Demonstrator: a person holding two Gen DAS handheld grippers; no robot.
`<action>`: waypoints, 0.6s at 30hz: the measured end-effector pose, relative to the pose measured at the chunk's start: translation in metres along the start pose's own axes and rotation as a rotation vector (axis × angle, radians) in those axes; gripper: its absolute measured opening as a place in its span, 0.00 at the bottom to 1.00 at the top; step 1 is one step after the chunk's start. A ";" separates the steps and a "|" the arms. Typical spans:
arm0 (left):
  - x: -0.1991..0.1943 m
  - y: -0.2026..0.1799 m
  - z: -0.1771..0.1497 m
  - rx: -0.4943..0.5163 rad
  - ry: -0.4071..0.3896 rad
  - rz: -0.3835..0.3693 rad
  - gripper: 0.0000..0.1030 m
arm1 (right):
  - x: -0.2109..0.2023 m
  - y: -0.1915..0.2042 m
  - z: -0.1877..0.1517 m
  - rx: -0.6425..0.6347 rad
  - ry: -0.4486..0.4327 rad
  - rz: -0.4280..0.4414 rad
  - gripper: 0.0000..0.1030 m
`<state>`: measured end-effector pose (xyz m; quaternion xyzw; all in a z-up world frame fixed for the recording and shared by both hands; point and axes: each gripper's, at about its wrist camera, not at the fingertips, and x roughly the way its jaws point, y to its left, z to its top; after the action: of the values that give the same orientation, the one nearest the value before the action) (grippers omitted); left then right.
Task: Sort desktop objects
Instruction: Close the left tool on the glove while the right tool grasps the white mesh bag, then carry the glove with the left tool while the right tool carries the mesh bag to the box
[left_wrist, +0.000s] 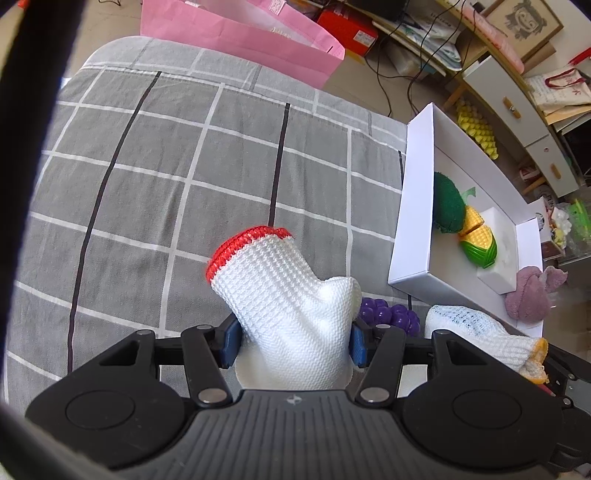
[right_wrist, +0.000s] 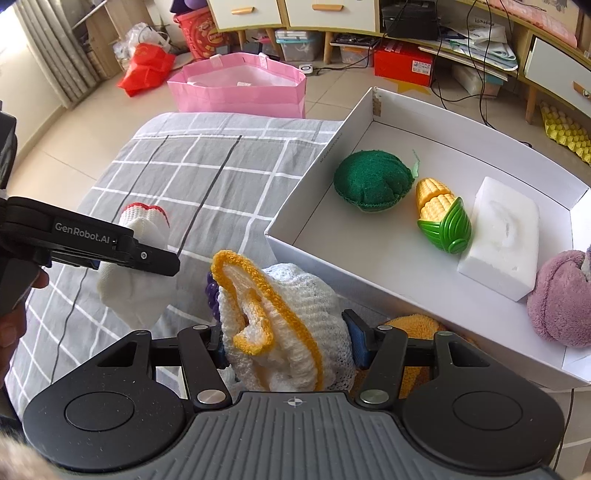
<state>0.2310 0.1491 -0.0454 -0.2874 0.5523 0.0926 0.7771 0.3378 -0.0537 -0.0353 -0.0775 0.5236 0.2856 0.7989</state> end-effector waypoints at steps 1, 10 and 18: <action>-0.002 0.000 -0.001 0.004 0.001 -0.004 0.50 | -0.003 0.000 -0.002 0.000 -0.003 -0.005 0.61; -0.011 0.000 -0.006 0.024 -0.007 -0.015 0.50 | -0.018 0.001 -0.012 0.009 -0.019 -0.018 0.59; -0.010 -0.001 -0.004 0.034 -0.013 -0.025 0.50 | -0.022 -0.001 -0.012 0.028 -0.031 -0.027 0.57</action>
<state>0.2248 0.1474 -0.0367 -0.2805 0.5451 0.0755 0.7864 0.3224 -0.0677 -0.0209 -0.0688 0.5139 0.2684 0.8119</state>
